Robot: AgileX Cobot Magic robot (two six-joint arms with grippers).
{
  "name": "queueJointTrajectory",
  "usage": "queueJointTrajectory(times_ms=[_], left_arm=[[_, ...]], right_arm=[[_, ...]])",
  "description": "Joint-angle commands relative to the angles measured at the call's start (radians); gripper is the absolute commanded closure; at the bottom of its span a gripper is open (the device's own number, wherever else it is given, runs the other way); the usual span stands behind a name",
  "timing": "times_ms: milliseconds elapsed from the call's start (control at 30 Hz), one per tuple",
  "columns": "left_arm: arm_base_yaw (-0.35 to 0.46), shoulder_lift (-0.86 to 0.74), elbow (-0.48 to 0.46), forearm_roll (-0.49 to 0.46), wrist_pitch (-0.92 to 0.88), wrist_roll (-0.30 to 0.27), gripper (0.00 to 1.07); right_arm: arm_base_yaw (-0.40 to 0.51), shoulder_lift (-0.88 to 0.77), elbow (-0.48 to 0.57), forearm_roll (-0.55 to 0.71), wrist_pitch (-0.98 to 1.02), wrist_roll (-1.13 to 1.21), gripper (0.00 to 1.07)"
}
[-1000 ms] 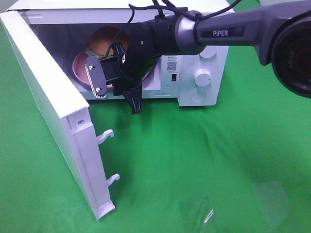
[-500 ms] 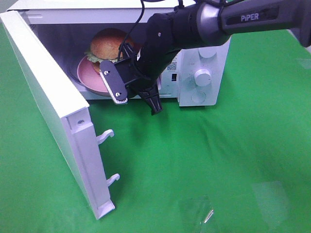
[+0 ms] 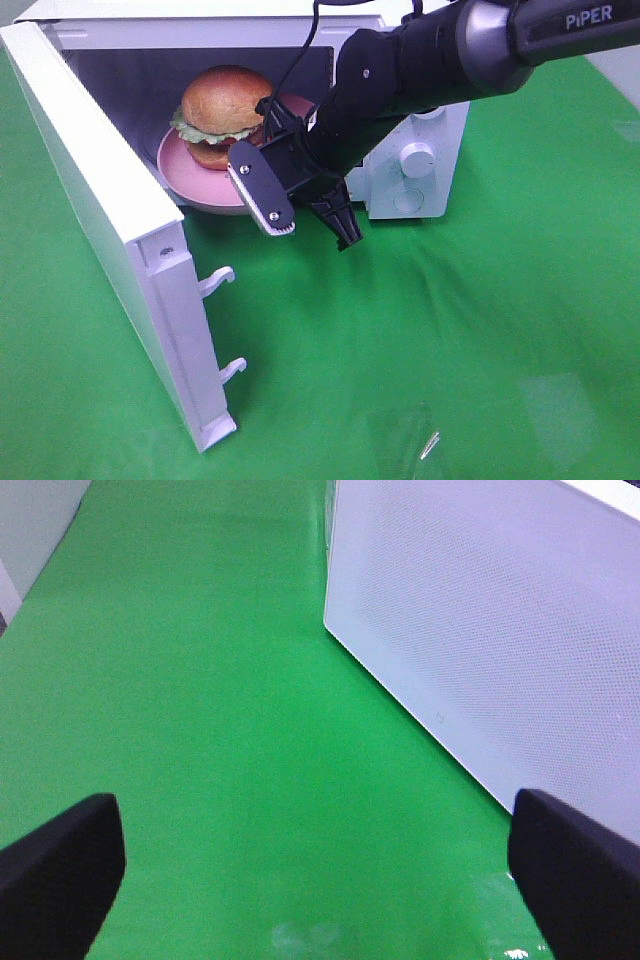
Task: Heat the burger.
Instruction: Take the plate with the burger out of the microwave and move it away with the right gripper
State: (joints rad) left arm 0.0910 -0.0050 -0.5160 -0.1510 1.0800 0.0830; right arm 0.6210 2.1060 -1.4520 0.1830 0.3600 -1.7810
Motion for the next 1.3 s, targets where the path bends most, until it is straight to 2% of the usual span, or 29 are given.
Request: queueJointTrajectory(times_ms=[33, 667, 1300], left_arm=[[0.001, -0.015, -0.001, 0.0, -0.013, 0.0, 0.08], [0.001, -0.015, -0.001, 0.0, -0.013, 0.0, 0.08], [0.001, -0.015, -0.001, 0.0, -0.013, 0.0, 0.08]], right_arm=[[0.007, -0.062, 0.035, 0.054, -0.078, -0.049, 1.07], [0.034, -0.184, 0.18, 0.12, -0.141, -0.048, 1.07], [0.034, -0.376, 0.485, 0.145, -0.277, 0.005, 1.07]])
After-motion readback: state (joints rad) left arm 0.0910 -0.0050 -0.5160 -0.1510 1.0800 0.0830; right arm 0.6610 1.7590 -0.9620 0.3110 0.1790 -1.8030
